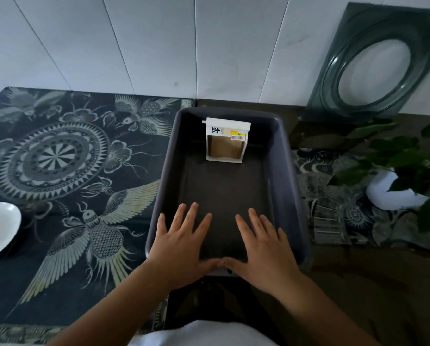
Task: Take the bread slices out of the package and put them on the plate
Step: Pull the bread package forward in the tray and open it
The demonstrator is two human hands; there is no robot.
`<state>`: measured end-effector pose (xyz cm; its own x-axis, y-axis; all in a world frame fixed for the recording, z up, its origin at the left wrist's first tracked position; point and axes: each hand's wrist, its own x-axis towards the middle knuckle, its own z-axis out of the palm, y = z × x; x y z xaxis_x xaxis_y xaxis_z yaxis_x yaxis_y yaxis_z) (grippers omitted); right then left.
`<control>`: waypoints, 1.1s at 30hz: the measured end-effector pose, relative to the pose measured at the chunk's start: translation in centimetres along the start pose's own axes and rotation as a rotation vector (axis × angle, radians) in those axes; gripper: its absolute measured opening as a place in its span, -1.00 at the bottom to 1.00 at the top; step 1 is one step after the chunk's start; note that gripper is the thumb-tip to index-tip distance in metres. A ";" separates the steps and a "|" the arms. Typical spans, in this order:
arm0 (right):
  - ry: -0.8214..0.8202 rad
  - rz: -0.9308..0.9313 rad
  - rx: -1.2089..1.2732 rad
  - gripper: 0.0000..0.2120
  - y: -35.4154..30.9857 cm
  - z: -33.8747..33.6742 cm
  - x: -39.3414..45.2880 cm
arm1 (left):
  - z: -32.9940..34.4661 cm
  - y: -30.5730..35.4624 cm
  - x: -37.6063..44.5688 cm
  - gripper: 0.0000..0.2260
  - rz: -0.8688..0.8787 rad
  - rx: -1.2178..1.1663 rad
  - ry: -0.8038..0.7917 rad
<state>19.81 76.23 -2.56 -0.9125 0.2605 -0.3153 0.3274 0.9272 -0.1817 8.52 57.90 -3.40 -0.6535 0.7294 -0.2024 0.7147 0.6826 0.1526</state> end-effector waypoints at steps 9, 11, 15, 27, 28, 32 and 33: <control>0.067 0.016 0.027 0.04 2.8 -3.8 9.3 | -3.2 -1.5 9.7 -0.11 0.012 0.006 -0.002; 0.112 0.017 0.029 0.03 3.3 -4.8 12.0 | -4.4 -2.0 12.4 -0.13 0.028 0.014 0.011; 0.234 0.002 -0.003 -0.05 4.2 -7.4 18.1 | -7.1 -3.1 18.3 -0.17 0.058 0.006 0.092; 0.313 -0.155 -0.155 -0.63 6.5 -13.1 33.1 | -9.6 -8.2 34.3 -0.47 0.216 -0.037 0.096; 0.305 -0.202 -0.178 -0.70 6.7 -13.0 33.8 | -9.3 -8.6 34.8 -0.53 0.242 -0.035 0.088; 0.323 -0.320 -0.286 -0.85 7.2 -11.8 34.7 | -7.8 -9.2 35.4 -0.69 0.256 -0.056 0.126; 0.329 -0.315 -0.285 -0.89 7.3 -11.6 34.7 | -7.7 -9.3 35.4 -0.74 0.247 -0.066 0.149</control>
<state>-12.29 95.11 -3.99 -0.9994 -0.0143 0.0305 -0.0126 0.9985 0.0541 -23.18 77.73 -4.58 -0.4945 0.8692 -0.0077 0.8421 0.4812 0.2436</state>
